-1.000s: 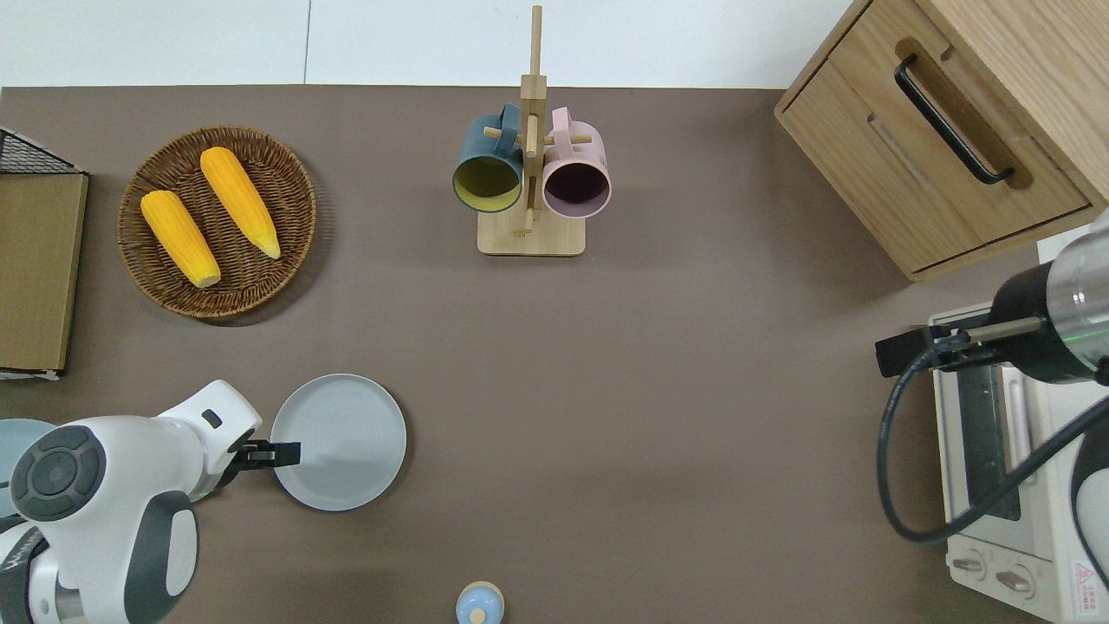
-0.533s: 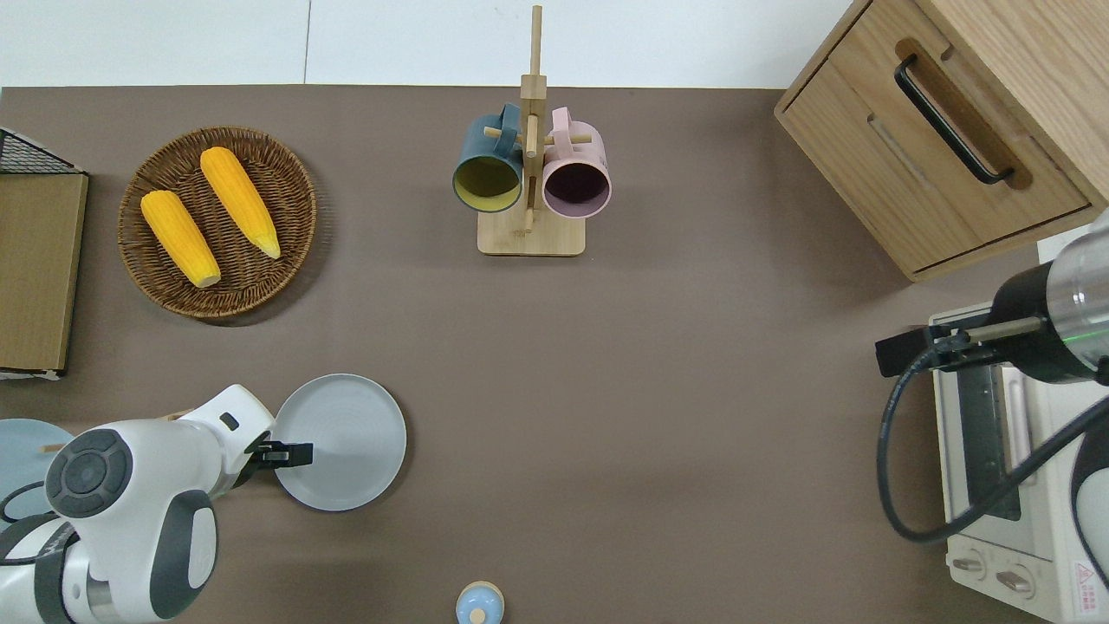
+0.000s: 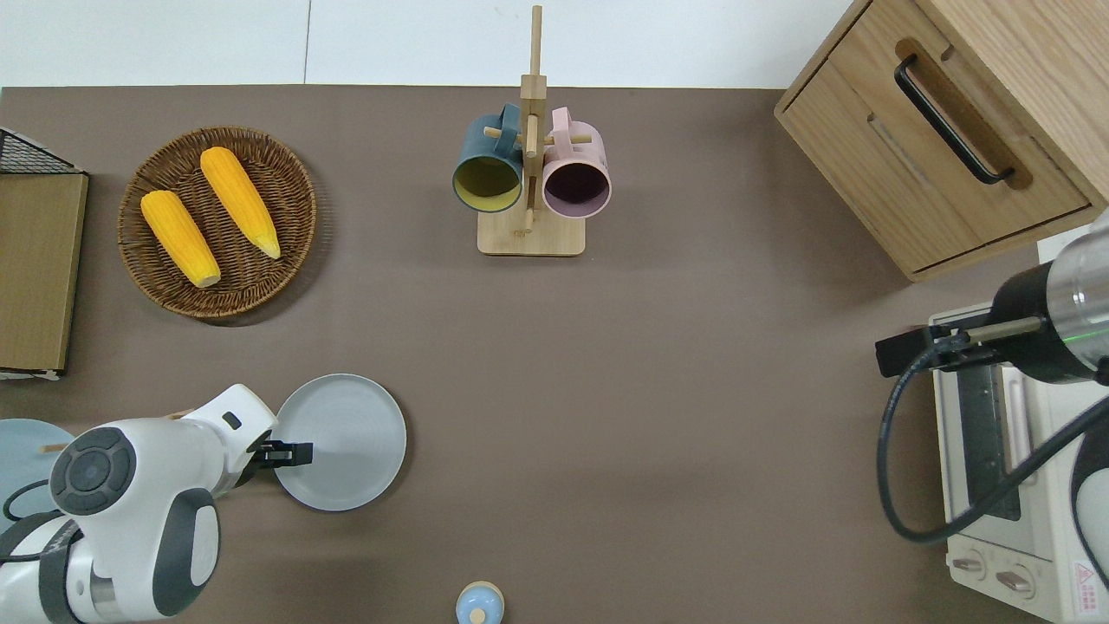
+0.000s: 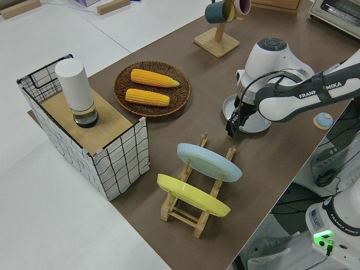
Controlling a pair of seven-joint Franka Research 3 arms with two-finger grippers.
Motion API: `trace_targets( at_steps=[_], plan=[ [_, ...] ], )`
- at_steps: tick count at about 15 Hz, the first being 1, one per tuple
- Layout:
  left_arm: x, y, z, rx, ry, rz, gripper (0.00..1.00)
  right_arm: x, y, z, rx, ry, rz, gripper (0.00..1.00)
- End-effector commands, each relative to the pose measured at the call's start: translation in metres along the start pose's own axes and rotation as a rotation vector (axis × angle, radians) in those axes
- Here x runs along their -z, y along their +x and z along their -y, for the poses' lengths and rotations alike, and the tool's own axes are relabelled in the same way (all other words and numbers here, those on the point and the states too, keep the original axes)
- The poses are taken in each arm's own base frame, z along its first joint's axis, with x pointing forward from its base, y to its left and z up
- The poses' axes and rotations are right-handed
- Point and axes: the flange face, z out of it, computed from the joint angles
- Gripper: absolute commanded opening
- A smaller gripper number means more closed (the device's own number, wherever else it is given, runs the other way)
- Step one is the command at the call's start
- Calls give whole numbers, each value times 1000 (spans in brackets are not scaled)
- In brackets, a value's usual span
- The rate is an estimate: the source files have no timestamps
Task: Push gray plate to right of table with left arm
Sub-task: 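Move the left gripper down against the near edge of the gray plate, then push the gray plate with the left gripper across the table toward the toaster oven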
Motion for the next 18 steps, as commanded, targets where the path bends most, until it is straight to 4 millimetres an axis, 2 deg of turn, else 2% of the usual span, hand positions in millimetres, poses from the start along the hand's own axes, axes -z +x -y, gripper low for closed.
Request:
trace_targets(
  at_steps=[1,3,8,12,16,18],
  plan=[
    [-4,-3,-3,31,-23,-10,88,4,-3,-2,-6,10,4,983],
    [-4,-3,-3,37,-28,-10,0,4,-3,-2,-6,10,4,983],
    [-4,-4,-4,57,-45,-3,0,4,-3,-2,-6,10,4,983],
    [-4,-5,-20,69,-74,5,0,4,-3,-2,-6,10,4,983],
    [-4,-9,-61,99,-74,15,0,4,-3,-1,-6,10,4,983],
    [0,-11,-88,126,-74,13,0,4,-3,-1,-6,10,5,983]
  ],
)
